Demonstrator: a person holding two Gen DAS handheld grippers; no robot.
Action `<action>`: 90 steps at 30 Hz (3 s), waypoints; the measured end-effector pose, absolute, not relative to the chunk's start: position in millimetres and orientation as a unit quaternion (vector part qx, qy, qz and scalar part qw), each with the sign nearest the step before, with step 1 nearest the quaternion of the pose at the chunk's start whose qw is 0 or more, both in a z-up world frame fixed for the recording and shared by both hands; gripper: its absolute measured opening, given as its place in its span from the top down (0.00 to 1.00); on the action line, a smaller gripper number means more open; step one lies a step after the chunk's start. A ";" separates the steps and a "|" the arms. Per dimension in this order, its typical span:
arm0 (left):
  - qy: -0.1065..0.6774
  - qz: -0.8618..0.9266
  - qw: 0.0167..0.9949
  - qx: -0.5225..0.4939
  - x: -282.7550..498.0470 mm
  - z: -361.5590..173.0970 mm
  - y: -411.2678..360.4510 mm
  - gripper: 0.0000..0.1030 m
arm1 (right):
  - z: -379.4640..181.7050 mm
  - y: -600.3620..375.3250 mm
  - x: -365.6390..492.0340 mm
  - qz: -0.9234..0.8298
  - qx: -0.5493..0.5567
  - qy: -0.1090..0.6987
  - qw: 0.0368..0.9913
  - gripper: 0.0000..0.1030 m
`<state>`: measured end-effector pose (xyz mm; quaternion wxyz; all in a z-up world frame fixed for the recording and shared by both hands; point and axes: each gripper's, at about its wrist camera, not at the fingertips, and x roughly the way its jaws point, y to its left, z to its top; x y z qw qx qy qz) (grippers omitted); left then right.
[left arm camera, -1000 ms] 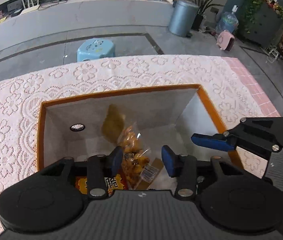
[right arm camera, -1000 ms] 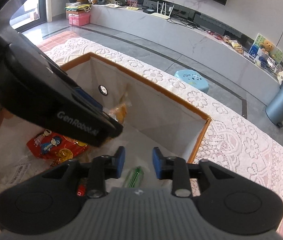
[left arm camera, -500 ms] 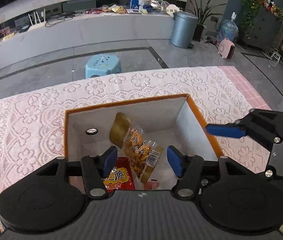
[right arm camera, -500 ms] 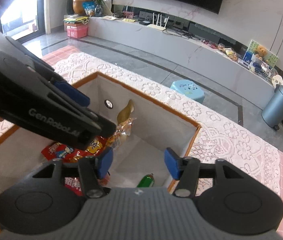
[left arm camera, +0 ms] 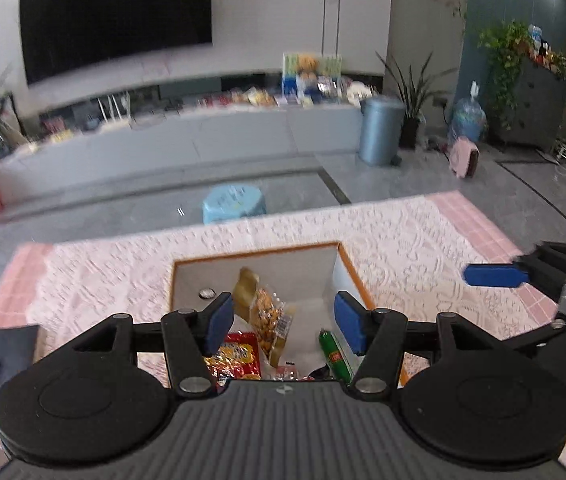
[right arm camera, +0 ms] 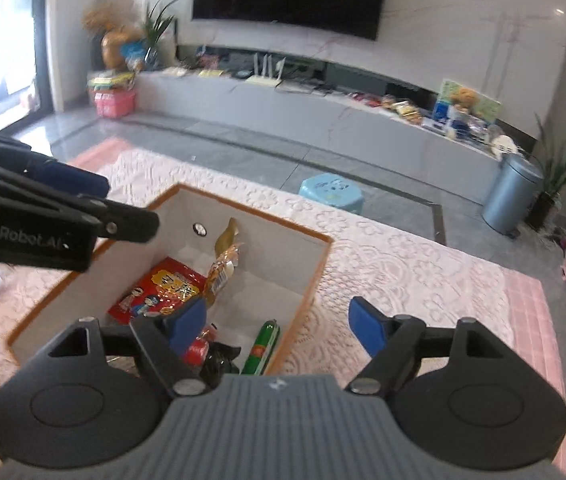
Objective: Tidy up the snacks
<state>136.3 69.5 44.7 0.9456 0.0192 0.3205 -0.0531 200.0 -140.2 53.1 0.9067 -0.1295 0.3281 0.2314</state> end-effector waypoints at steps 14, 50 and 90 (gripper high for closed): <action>0.277 0.022 0.960 0.018 46.6 30.0 37.2 0.14 | 77.8 -195.1 72.8 0.181 -0.028 0.272 0.945 0.12; 0.340 0.058 0.939 0.003 16.1 -45.0 27.7 0.14 | 8.5 -199.7 48.1 0.113 -0.018 0.280 0.953 0.12; 0.346 0.068 0.936 0.001 14.9 -40.6 29.4 0.15 | 10.6 -201.6 47.5 0.118 -0.014 0.280 0.953 0.12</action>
